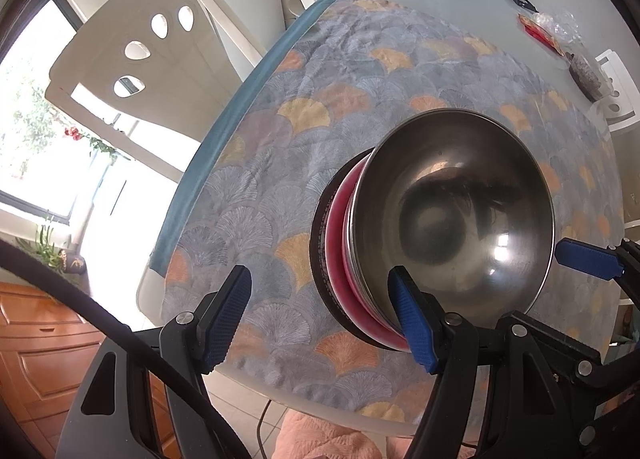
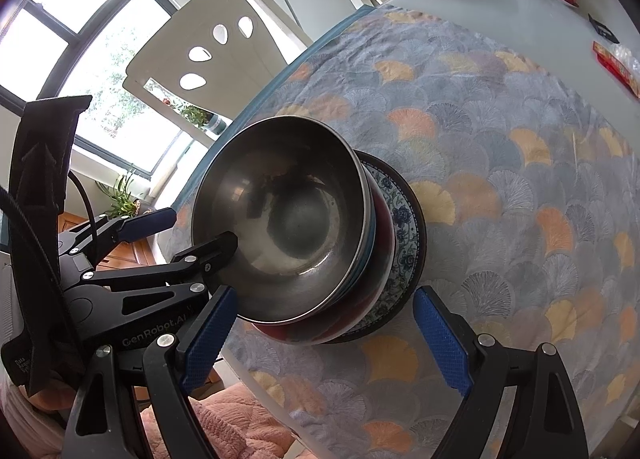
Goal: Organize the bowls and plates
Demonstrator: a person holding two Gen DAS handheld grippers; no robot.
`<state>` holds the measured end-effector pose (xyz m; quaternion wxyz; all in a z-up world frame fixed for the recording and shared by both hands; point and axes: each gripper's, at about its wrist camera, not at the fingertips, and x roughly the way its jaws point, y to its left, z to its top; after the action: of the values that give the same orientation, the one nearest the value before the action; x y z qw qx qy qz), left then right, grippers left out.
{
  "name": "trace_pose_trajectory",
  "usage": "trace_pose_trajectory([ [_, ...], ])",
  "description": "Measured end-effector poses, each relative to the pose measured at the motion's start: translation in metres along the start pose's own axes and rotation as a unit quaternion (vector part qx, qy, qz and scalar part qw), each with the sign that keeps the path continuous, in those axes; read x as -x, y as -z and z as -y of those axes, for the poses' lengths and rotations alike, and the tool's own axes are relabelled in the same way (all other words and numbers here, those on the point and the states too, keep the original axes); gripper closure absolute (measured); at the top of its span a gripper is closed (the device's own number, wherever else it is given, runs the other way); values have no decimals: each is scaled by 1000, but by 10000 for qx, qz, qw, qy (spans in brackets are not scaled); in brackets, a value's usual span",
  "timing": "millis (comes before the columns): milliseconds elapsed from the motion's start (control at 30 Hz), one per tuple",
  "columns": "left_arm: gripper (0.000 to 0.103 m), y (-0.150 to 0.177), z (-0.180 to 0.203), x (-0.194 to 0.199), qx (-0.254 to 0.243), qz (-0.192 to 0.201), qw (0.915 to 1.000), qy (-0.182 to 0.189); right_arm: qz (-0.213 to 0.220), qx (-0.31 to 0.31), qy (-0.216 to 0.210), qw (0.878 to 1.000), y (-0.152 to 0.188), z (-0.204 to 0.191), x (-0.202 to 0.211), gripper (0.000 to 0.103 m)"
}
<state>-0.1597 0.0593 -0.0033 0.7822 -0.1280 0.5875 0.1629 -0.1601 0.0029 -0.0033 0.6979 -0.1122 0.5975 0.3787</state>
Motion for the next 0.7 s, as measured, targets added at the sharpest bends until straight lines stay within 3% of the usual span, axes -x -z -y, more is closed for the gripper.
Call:
trace_pose_trajectory([
  [700,34,-1,1,1,0,1,10000,-46,21,5,35,10000,0,0,2,15],
])
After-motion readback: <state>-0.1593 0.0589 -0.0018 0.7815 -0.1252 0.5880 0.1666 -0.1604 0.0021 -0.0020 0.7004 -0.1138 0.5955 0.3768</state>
